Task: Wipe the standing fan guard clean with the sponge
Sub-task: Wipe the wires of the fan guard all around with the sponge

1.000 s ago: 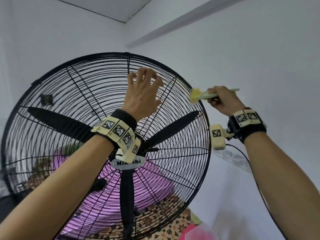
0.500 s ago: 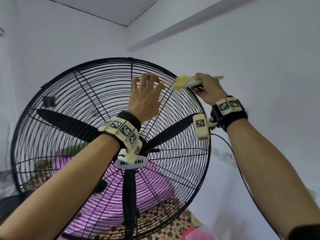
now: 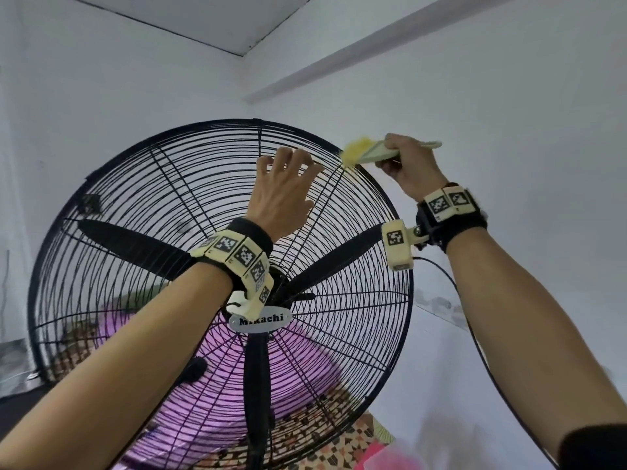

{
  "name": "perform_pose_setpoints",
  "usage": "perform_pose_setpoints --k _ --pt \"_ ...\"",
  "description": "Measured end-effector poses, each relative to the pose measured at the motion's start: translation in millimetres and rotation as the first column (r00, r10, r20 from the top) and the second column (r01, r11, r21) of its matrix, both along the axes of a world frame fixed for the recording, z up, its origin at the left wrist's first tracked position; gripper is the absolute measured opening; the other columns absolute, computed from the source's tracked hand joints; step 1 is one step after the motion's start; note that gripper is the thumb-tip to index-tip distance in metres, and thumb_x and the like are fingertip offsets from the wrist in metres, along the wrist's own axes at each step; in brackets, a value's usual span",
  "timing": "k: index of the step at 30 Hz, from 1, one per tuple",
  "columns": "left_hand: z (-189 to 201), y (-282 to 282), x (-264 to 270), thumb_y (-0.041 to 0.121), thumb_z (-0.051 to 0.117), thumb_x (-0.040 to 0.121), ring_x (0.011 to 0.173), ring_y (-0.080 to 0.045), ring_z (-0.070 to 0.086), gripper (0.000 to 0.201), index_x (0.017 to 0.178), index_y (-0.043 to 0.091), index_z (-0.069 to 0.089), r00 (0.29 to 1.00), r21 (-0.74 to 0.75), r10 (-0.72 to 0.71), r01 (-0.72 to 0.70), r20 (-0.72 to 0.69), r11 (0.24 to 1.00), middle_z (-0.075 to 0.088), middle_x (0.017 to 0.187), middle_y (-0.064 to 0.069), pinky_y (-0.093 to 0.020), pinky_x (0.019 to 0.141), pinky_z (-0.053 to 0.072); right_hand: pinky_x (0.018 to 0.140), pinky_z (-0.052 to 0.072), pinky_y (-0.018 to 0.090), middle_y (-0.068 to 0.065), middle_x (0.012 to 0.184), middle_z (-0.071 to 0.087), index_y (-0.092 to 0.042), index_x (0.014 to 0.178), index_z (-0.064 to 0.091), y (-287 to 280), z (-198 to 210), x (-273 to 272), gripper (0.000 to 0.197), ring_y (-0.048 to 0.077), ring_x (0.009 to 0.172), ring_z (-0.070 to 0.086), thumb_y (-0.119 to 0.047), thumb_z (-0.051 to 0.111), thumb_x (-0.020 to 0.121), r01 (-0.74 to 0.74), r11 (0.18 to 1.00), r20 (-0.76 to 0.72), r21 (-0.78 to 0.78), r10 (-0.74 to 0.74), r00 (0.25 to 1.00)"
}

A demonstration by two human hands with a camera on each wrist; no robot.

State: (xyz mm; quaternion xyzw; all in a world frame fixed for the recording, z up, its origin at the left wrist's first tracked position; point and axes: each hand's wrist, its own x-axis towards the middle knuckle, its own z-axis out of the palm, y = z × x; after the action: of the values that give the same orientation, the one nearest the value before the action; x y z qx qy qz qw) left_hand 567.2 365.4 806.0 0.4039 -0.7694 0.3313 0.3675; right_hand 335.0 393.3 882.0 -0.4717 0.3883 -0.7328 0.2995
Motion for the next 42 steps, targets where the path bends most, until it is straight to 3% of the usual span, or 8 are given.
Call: perform_pose_setpoints --k 3,7,13,22,27,33,38,42 --pt "-1 1 -1 0.036 0.073 0.091 0.138 -0.030 0.035 0.065 0.150 0.027 0.048 1.000 -0.002 -0.006 0.006 -0.001 1.000 0.043 0.148 -0.001 -0.052 0.113 0.029 0.054 0.051 0.025 0.017 0.114 0.062 -0.012 0.122 0.058 -5 -14 7 0.024 0.026 0.081 0.067 -0.008 0.055 0.098 0.001 1.000 -0.080 0.003 0.000 0.997" --pt "-2 -1 3 0.036 0.071 0.093 0.139 -0.030 0.034 0.065 0.151 0.027 0.046 1.000 0.001 0.006 -0.006 -0.004 1.000 0.042 0.150 -0.001 -0.053 0.115 0.028 0.062 0.050 0.024 0.007 0.110 0.064 -0.015 0.122 0.069 5 -20 3 0.032 0.021 0.095 0.062 -0.010 0.058 0.093 -0.023 0.998 -0.274 0.062 0.040 0.961" --pt "-3 0 -1 0.038 0.068 0.095 0.142 -0.030 0.032 0.066 0.154 0.028 0.042 1.000 -0.012 0.000 0.001 0.030 1.000 0.040 0.153 -0.001 -0.053 0.115 0.028 0.067 0.054 0.026 0.004 0.124 0.061 -0.030 0.121 0.066 1 -33 19 0.031 0.020 0.105 0.064 -0.020 0.059 0.093 0.188 0.974 -0.256 -0.127 -0.215 0.942" --pt "-25 -10 24 0.053 0.058 0.096 0.156 -0.033 0.019 0.076 0.162 0.029 0.029 0.991 -0.033 0.023 -0.019 0.129 0.999 0.016 0.173 -0.003 -0.064 0.125 0.009 0.069 0.052 0.012 -0.017 0.111 0.060 -0.014 0.136 0.055 21 -75 35 0.037 -0.013 0.090 0.061 -0.010 0.057 0.099 0.281 0.880 -0.309 -0.384 -0.409 0.859" --pt "-35 -7 35 0.059 0.057 0.092 0.159 -0.031 0.009 0.081 0.162 0.034 0.026 0.990 -0.025 0.072 -0.070 0.121 0.997 0.011 0.173 -0.001 -0.069 0.123 0.007 0.061 0.051 0.016 -0.009 0.106 0.066 -0.023 0.133 0.060 32 -98 39 0.037 -0.002 0.083 0.063 -0.013 0.058 0.097 0.250 0.913 -0.526 -0.321 -0.392 0.755" --pt "-43 -2 54 0.065 0.057 0.089 0.159 -0.033 0.007 0.084 0.162 0.037 0.025 0.990 -0.047 0.083 -0.078 0.111 0.996 0.011 0.173 -0.003 -0.070 0.122 0.009 0.069 0.060 0.026 -0.016 0.102 0.065 -0.021 0.144 0.047 37 -105 50 0.043 -0.002 0.086 0.065 -0.022 0.057 0.102 0.300 0.844 -0.387 -0.445 -0.483 0.786" --pt "-49 2 69 0.059 0.067 0.084 0.157 -0.033 0.012 0.083 0.157 0.033 0.037 0.994 -0.004 0.083 -0.083 0.065 0.997 0.021 0.169 -0.002 -0.072 0.120 0.008 0.058 0.049 0.007 -0.001 0.118 0.064 -0.020 0.135 0.058 39 -118 68 0.041 0.003 0.098 0.063 -0.011 0.060 0.095 0.225 0.911 -0.590 -0.346 -0.397 0.703" --pt "-49 4 75 0.063 0.067 0.084 0.156 -0.032 0.015 0.083 0.156 0.033 0.038 0.993 -0.018 0.088 -0.087 0.079 0.996 0.022 0.167 -0.001 -0.069 0.120 0.014 0.066 0.060 0.023 -0.005 0.114 0.066 -0.020 0.140 0.053 37 -127 74 0.042 -0.001 0.093 0.066 -0.018 0.057 0.098 0.339 0.836 -0.383 -0.432 -0.510 0.770"
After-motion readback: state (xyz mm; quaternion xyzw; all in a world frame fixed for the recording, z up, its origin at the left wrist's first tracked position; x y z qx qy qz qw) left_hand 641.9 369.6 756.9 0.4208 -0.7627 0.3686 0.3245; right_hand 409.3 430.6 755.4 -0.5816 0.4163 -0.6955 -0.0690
